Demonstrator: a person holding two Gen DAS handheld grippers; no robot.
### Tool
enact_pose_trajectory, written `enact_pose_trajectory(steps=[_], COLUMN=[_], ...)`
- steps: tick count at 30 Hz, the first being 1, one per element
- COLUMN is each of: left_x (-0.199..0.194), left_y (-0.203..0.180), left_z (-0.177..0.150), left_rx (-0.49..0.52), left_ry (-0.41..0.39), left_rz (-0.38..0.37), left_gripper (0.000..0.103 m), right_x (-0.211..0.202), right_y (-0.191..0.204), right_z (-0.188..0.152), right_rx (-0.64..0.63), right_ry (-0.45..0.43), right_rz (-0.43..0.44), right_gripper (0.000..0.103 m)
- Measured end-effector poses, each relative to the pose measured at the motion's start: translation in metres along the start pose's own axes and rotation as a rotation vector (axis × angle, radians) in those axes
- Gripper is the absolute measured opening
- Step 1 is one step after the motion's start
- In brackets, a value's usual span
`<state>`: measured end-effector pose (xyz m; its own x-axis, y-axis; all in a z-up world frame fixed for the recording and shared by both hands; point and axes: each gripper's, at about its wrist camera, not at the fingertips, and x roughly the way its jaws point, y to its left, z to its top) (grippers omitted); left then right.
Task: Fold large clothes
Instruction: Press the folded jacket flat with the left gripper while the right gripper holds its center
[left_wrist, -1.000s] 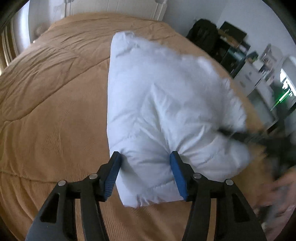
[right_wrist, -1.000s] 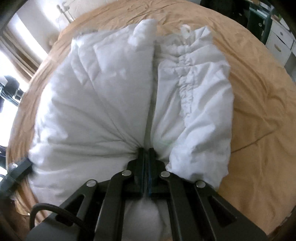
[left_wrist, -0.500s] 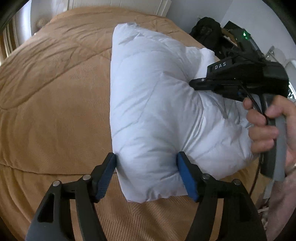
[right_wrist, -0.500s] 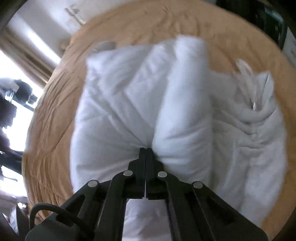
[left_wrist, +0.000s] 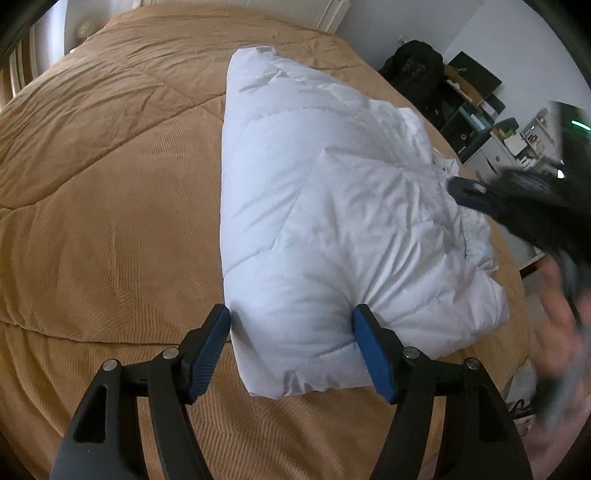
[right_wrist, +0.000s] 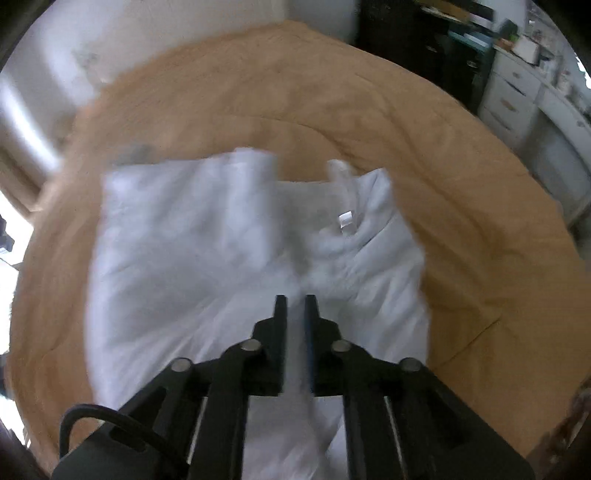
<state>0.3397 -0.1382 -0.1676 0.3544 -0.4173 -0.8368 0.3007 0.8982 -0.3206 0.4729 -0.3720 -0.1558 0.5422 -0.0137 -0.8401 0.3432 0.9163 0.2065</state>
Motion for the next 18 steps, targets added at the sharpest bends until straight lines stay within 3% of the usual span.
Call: enact_pose_trajectory(steps=[2,4,7,10,14,18], left_x=[0.003,0.004,0.009,0.007,-0.002,-0.009], left_y=[0.001,0.002,-0.004,-0.014,-0.026,-0.027], left_z=[-0.002,-0.003,-0.008,-0.008,-0.009,-0.009], left_rx=[0.008,0.017,0.038,0.075,0.126,0.135], left_ry=[0.002,0.0,0.019,-0.004,-0.025,-0.026], left_rz=[0.005,0.013,-0.003,0.062,0.124,0.134], left_gripper=[0.069,0.07,0.07,0.07,0.068,0.065], right_x=[-0.023,-0.025,0.007,0.038,0.037,0.019], right_y=[0.01,0.015,-0.012,-0.019,-0.006,-0.009], right_z=[-0.026,-0.05,-0.078,-0.091,-0.089,-0.089], right_rx=[-0.044,-0.075,-0.046,-0.145,-0.177,-0.152], right_ry=[-0.013,0.013,0.099,0.082,0.056,0.045], right_rz=[0.088,0.125,0.072,0.013,-0.057,-0.023], right_gripper=[0.014,0.014,0.003,0.0,0.0,0.0])
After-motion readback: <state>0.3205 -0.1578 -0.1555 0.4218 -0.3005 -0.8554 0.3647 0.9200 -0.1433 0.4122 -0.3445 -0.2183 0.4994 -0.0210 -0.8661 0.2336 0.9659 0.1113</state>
